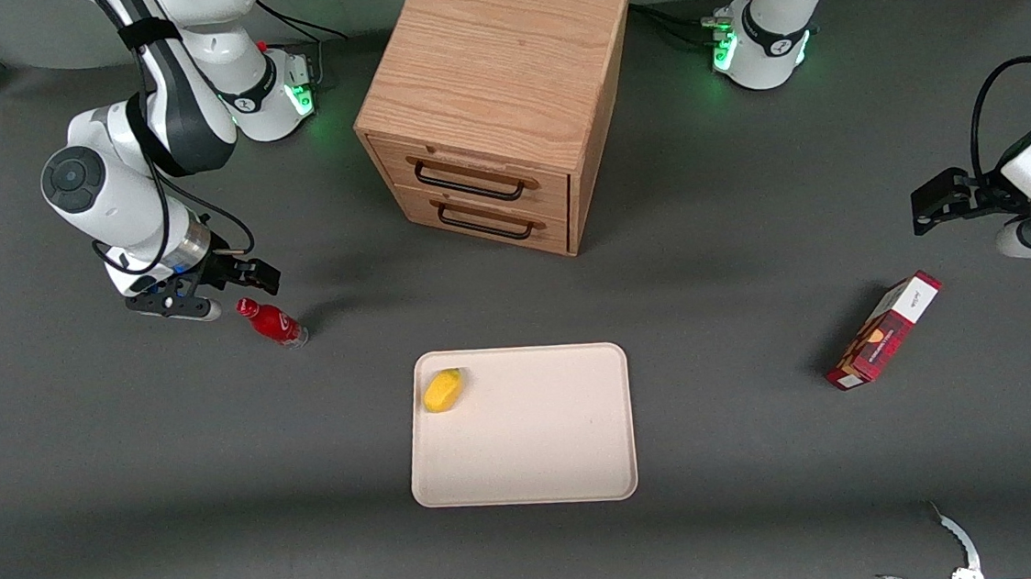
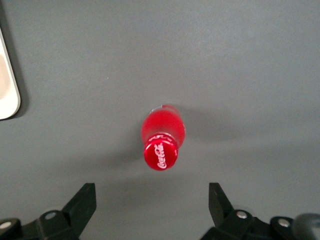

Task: Place coke bottle on tray
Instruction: 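Move the right gripper down over the red Coca-Cola bottle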

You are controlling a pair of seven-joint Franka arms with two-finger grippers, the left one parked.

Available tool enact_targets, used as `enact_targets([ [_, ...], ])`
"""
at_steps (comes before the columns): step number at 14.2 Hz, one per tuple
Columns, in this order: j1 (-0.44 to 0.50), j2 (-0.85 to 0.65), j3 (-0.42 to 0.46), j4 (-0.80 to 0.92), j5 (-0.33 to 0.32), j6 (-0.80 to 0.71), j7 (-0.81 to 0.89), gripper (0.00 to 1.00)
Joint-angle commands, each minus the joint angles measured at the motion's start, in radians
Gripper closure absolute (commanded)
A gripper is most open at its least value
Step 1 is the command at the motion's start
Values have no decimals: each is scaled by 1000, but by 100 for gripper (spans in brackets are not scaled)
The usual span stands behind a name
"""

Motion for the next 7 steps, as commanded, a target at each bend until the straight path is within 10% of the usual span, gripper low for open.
enact_targets([
  [1, -4, 23, -2, -9, -53, 62, 23, 0],
  [7, -10, 71, -8, -9, -80, 139, 20, 8],
])
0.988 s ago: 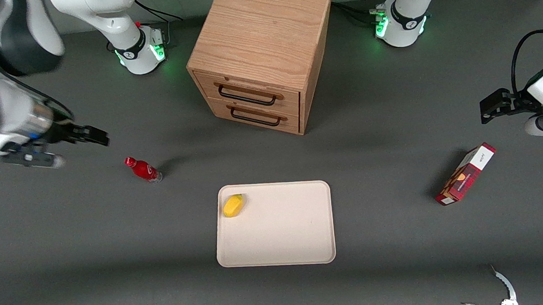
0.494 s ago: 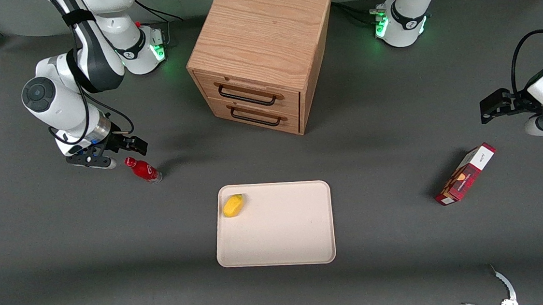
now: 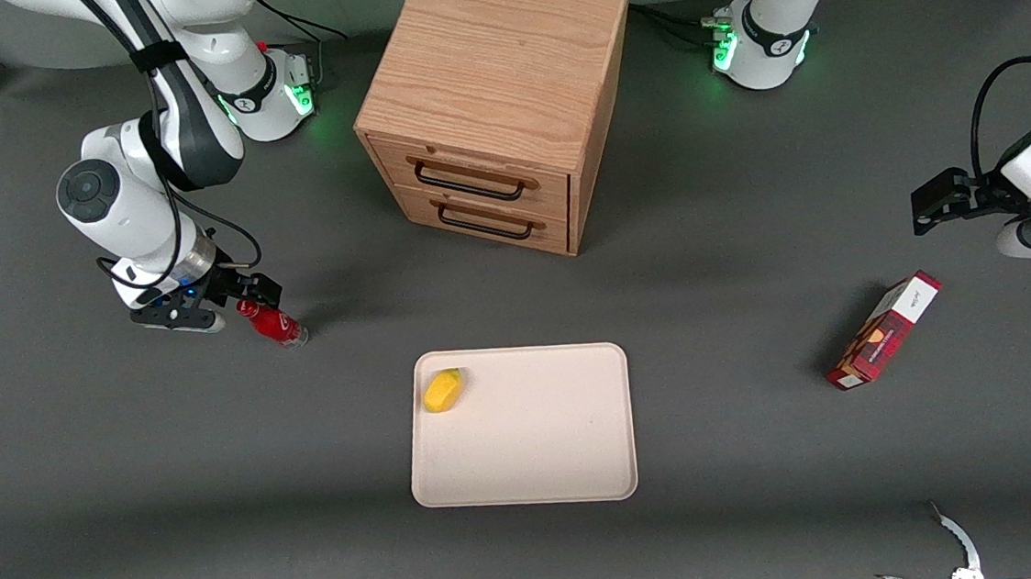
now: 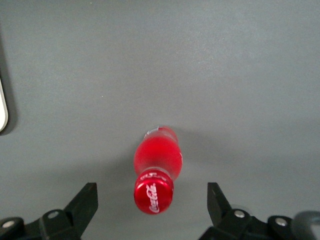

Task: Place coke bottle on tray
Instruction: 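Close the right gripper around the bottle's neck, then lift the bottle and carry it over the white tray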

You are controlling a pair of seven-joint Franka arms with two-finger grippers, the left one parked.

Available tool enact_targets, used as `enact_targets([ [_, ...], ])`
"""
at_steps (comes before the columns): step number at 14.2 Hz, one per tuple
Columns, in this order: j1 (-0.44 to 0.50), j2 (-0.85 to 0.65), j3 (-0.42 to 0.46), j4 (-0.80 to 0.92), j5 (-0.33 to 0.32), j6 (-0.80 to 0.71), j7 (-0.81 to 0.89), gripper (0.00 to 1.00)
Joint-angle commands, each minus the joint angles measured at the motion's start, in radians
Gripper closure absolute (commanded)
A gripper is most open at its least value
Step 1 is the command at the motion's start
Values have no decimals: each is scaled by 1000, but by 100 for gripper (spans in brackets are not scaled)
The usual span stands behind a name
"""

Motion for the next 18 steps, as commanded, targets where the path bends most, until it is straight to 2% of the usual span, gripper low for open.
enact_targets([
  [1, -1, 9, -6, -2, -31, 27, 20, 16],
  [2, -1, 11, -6, -2, -31, 30, 17, 31],
  [5, 0, 11, -6, 0, -31, 30, 10, 87],
  [6, 2, 11, -6, 0, -31, 30, 9, 99],
  [10, 5, -29, -4, 56, -31, -34, 7, 100],
  [14, 3, -32, -12, 392, -9, -471, -38, 100],
  [16, 9, -11, -12, 585, 41, -634, -54, 100],
  [18, 14, 76, 3, 827, 92, -781, -31, 100],
])
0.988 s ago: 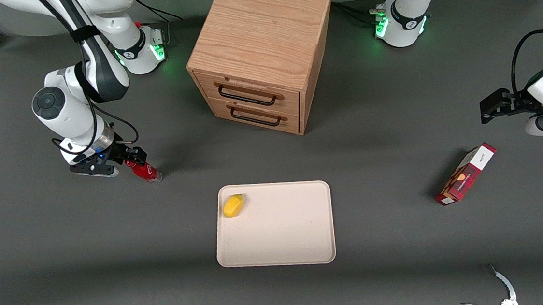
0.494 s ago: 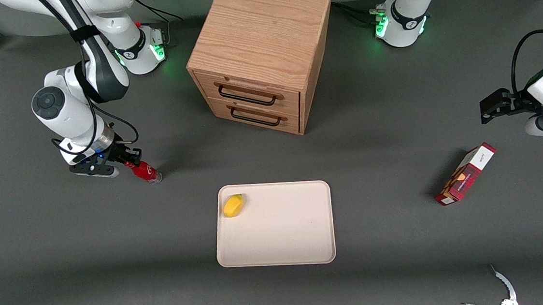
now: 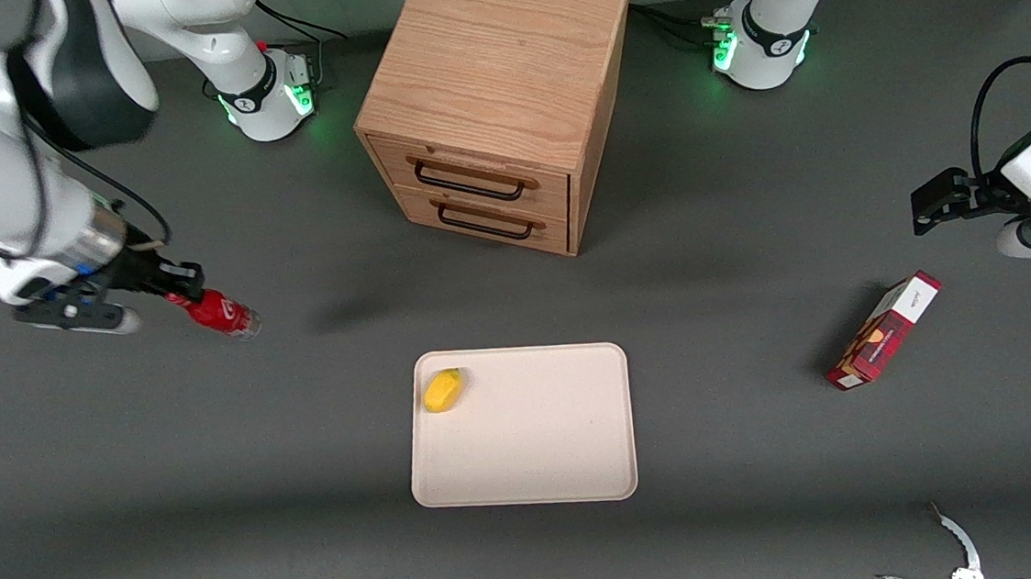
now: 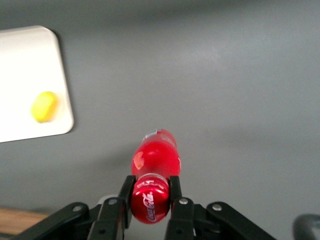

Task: Place coke bottle on tray
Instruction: 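Lift the bottle and carry it over the white tray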

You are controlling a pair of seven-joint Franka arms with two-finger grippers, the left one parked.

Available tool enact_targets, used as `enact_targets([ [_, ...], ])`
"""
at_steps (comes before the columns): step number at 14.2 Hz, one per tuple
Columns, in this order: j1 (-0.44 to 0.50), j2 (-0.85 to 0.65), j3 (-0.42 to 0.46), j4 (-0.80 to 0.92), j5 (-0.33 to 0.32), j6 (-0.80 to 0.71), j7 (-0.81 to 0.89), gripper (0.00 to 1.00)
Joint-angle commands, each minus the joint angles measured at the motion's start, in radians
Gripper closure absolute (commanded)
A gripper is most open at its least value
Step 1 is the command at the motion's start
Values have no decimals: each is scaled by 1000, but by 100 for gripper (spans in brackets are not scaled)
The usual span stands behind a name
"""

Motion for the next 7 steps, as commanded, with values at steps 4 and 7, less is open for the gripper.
enact_targets([
  [4, 92, 476, 113, 772, 24, -340, 351, 100],
  [7, 189, 688, 152, 901, -89, -233, 645, 100],
])
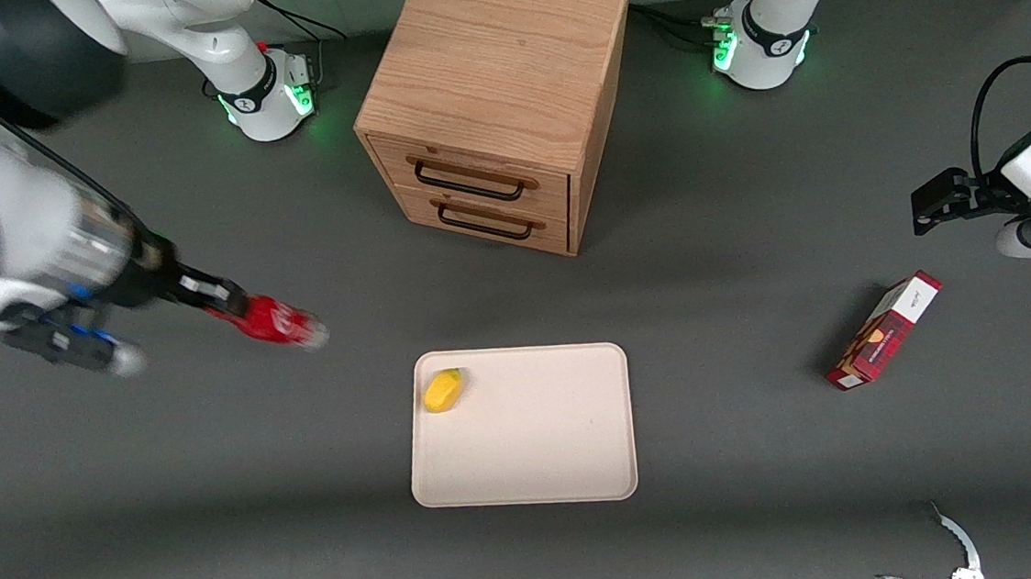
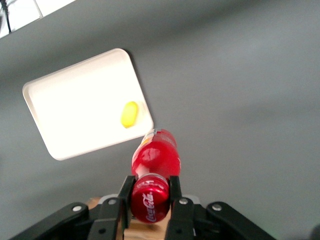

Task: Place coke bottle on tray
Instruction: 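Lift the bottle and carry it over the white tray, then lower the bottle onto the tray beside the lemon and release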

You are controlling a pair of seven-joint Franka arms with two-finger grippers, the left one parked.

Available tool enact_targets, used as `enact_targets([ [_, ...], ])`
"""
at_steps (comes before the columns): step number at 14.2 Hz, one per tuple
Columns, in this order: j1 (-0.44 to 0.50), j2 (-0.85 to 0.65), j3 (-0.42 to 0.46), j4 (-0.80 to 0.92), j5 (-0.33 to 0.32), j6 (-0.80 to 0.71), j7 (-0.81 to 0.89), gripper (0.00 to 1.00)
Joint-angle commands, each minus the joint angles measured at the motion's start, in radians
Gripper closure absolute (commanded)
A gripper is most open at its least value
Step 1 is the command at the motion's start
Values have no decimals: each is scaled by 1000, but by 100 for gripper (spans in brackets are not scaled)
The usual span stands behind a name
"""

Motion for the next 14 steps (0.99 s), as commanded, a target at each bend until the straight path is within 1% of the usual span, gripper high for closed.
enact_targets([
  [1, 92, 257, 24, 207, -102, 69, 240, 100],
  [3, 117, 332, 29, 205, -157, 148, 339, 100],
  [5, 144, 398, 30, 204, -229, 226, 435, 100],
  [8, 151, 459, 56, 204, -307, 297, 501, 100],
  [11, 157, 495, 56, 204, -350, 340, 528, 100],
  [14, 158, 516, 55, 204, -361, 378, 535, 100],
])
